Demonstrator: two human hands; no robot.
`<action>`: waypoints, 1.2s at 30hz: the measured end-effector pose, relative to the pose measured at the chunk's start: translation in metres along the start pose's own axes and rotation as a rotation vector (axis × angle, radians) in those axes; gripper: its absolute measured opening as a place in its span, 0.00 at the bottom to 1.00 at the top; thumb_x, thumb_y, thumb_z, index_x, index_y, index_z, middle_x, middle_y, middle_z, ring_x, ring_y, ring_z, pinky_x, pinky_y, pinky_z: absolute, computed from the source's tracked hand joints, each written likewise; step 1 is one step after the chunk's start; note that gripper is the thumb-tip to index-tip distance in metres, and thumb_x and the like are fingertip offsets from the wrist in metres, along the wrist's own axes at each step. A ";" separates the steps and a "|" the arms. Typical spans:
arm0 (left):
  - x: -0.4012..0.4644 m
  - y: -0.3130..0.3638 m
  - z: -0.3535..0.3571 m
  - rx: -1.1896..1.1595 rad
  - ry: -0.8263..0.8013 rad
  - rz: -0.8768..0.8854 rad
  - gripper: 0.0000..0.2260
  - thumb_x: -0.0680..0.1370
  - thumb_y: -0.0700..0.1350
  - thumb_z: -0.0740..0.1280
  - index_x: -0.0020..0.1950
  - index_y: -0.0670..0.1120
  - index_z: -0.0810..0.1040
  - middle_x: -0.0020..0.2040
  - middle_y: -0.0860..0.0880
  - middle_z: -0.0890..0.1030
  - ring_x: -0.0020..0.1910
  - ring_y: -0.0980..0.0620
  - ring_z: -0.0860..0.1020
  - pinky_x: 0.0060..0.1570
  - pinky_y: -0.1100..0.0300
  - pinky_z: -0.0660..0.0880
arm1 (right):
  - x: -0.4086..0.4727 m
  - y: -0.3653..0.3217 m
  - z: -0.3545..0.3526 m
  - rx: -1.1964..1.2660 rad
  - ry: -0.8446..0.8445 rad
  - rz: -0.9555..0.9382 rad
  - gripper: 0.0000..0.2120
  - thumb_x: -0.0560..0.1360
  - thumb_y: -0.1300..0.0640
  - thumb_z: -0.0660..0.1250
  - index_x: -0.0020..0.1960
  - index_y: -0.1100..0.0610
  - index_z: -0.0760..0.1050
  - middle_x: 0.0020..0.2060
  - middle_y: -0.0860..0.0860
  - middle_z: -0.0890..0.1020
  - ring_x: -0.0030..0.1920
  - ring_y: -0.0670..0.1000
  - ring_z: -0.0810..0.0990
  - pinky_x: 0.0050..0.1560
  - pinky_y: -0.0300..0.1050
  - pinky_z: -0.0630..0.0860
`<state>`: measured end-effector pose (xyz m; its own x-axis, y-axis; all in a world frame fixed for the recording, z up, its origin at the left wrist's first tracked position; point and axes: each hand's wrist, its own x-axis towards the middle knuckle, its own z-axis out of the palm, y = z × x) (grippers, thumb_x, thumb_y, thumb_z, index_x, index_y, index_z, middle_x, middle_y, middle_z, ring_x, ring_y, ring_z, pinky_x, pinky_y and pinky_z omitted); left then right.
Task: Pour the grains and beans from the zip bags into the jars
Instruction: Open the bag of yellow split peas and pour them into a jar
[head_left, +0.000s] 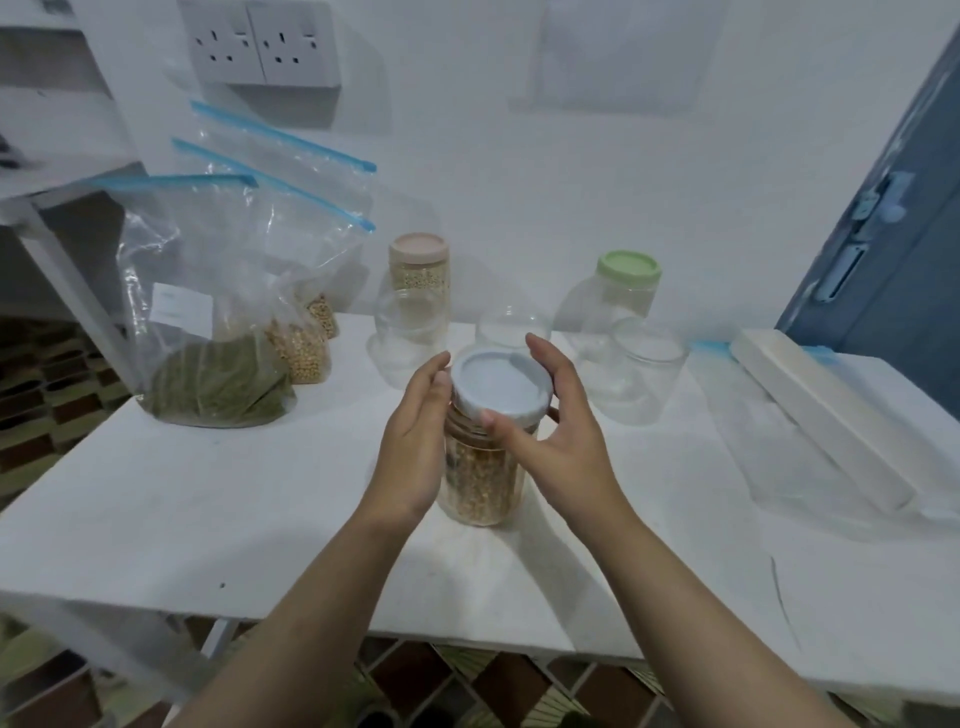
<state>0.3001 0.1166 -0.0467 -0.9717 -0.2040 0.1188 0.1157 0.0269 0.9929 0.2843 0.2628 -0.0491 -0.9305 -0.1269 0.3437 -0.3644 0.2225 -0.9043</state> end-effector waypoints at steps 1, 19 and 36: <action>0.000 -0.001 -0.001 -0.008 -0.008 0.011 0.15 0.85 0.54 0.54 0.69 0.56 0.72 0.65 0.59 0.77 0.66 0.61 0.73 0.68 0.58 0.69 | 0.001 -0.001 0.002 0.027 -0.009 0.020 0.39 0.68 0.35 0.72 0.75 0.43 0.63 0.70 0.38 0.69 0.69 0.36 0.68 0.67 0.32 0.68; -0.003 -0.017 -0.006 -0.028 -0.078 -0.025 0.11 0.84 0.51 0.56 0.66 0.57 0.69 0.60 0.59 0.77 0.56 0.68 0.76 0.48 0.73 0.73 | 0.010 -0.004 0.023 0.269 0.088 0.316 0.17 0.80 0.57 0.58 0.68 0.49 0.69 0.57 0.44 0.77 0.58 0.44 0.76 0.57 0.45 0.75; -0.001 -0.028 -0.005 -0.011 -0.038 0.038 0.24 0.78 0.66 0.52 0.70 0.61 0.72 0.64 0.65 0.77 0.65 0.67 0.72 0.63 0.66 0.71 | 0.019 0.008 0.019 0.440 0.109 0.389 0.10 0.76 0.42 0.62 0.53 0.45 0.69 0.49 0.46 0.77 0.53 0.49 0.76 0.49 0.49 0.72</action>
<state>0.2985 0.1106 -0.0748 -0.9737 -0.1658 0.1566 0.1549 0.0230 0.9877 0.2640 0.2434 -0.0546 -0.9995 -0.0116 -0.0305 0.0322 -0.1912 -0.9810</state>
